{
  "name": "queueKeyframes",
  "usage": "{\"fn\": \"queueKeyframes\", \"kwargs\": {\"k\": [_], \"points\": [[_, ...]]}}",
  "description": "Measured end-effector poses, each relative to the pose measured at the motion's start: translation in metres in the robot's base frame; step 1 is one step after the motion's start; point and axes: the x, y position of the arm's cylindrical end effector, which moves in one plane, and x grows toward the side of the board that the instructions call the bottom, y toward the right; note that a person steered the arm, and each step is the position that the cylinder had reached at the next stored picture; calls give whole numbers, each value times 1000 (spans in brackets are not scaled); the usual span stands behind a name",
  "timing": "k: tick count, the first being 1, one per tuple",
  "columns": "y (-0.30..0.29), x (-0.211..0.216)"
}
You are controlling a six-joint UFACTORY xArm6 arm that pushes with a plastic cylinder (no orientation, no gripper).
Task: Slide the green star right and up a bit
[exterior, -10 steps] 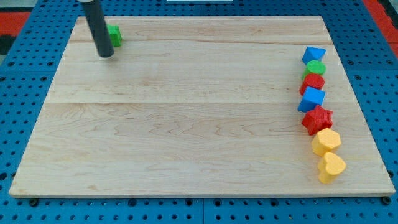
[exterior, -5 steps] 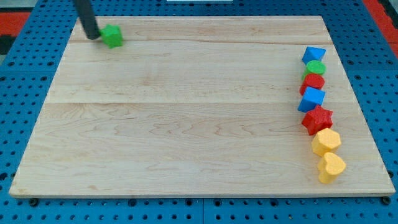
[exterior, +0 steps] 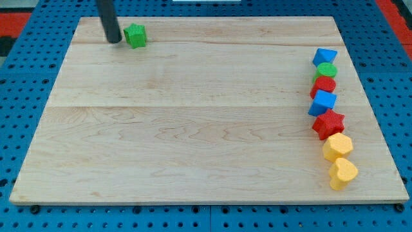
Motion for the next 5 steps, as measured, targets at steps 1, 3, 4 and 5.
{"fn": "queueKeyframes", "kwargs": {"k": [1,3,4,5], "points": [[33,31],[71,-15],[49,-17],[160,0]]}}
